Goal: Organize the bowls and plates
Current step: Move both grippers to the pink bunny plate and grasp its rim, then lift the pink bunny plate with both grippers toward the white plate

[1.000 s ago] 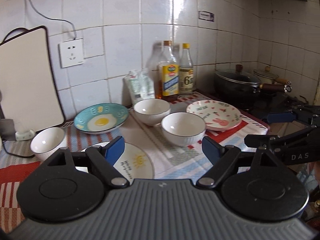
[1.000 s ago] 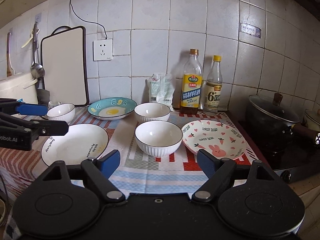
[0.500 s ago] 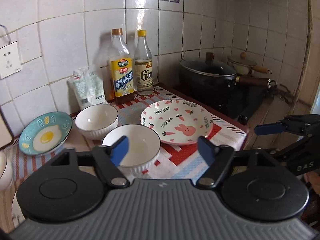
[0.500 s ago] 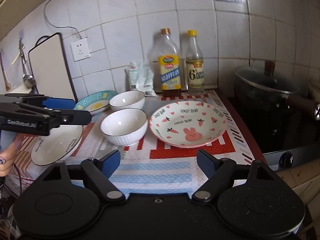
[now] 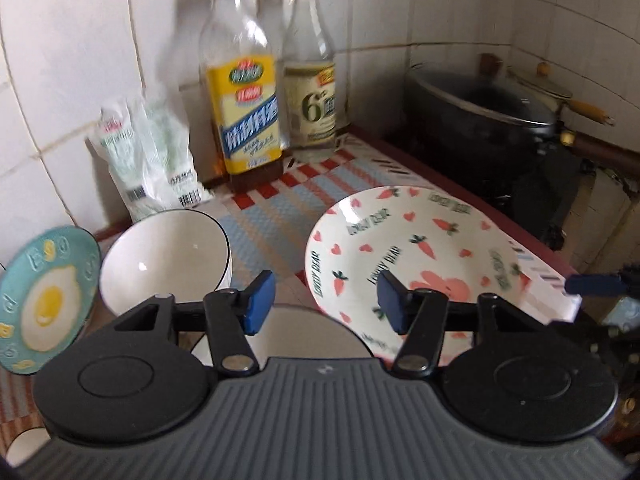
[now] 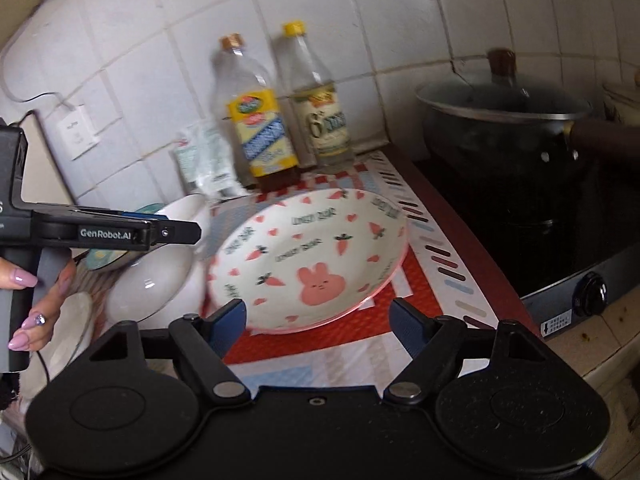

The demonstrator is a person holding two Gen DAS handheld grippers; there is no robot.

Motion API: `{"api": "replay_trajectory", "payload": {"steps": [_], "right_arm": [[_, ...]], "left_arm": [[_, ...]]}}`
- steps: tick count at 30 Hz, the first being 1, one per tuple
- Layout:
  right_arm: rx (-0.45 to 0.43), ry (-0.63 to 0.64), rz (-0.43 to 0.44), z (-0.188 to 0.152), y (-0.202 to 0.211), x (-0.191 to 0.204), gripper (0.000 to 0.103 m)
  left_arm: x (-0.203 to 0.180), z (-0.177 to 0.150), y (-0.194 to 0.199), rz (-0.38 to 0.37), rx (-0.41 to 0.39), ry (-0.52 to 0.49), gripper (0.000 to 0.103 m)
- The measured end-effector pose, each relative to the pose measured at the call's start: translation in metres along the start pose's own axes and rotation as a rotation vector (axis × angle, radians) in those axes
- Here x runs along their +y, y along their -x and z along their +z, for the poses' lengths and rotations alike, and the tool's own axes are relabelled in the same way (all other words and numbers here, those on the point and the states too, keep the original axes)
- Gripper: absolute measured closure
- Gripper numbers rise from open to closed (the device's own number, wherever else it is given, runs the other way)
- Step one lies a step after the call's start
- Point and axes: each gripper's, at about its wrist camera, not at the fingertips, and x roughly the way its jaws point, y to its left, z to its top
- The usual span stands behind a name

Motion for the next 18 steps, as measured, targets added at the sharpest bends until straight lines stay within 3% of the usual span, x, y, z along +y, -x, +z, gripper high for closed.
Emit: {"api": "replay_trajectory", "payload": {"steps": [6,9,13,17,18], "right_arm": [[0.044,-0.089,-0.033,0.010,-0.032,-0.020,0.035],[0.060,-0.113,-0.048,0.012,-0.043,-0.025,0.039],[0.073,-0.149,-0.070,0.012,-0.056,-0.030,0.047],[0.056,-0.175,-0.082,0.009,-0.065,-0.037,0.064],[0.049,-0.178,-0.083,0.009,-0.066,-0.037,0.068]], "left_arm": [[0.008,0.018,-0.039,-0.017,0.073,0.022,0.071],[0.001,0.021,-0.048,-0.003,0.091,-0.023,0.073],[0.001,0.024,-0.059,0.020,0.130,0.003,0.073],[0.003,0.027,-0.074,0.066,0.173,0.013,0.074],[0.004,0.027,-0.078,0.069,0.185,0.022,0.079]]}}
